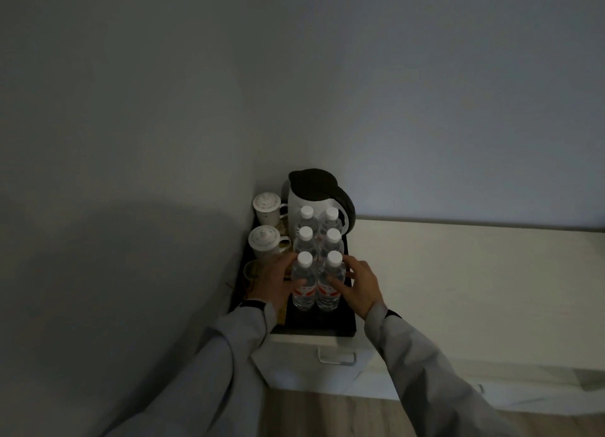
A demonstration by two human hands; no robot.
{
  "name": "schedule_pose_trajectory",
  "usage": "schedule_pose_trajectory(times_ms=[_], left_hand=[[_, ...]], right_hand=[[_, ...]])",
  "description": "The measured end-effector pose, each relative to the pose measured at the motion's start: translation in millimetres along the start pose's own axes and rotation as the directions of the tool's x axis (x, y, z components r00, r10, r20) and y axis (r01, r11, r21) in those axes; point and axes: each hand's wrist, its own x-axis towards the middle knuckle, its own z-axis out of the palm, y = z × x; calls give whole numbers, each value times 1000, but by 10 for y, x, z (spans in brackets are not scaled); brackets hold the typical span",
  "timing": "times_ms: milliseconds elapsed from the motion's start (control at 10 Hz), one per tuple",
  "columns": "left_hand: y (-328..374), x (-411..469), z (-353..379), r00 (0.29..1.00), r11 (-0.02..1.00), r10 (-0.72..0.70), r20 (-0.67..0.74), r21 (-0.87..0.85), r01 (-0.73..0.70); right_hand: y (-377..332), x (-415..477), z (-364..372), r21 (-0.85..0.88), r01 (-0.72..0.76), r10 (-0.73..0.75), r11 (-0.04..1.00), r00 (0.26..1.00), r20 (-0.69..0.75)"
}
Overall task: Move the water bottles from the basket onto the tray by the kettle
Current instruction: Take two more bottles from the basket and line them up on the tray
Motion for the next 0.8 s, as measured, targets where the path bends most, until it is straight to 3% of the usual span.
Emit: schedule_pose_trajectory(times_ms=[600, 800], left_hand=[[32, -26, -65, 998, 997, -36, 47, -64, 39], [105, -47, -137, 1000, 1000, -17, -13, 0, 17]], right_hand=[[-85, -38, -35, 10, -33, 33, 999, 999, 4], [-123, 0, -72, 47, -13, 14, 999, 1000, -27]])
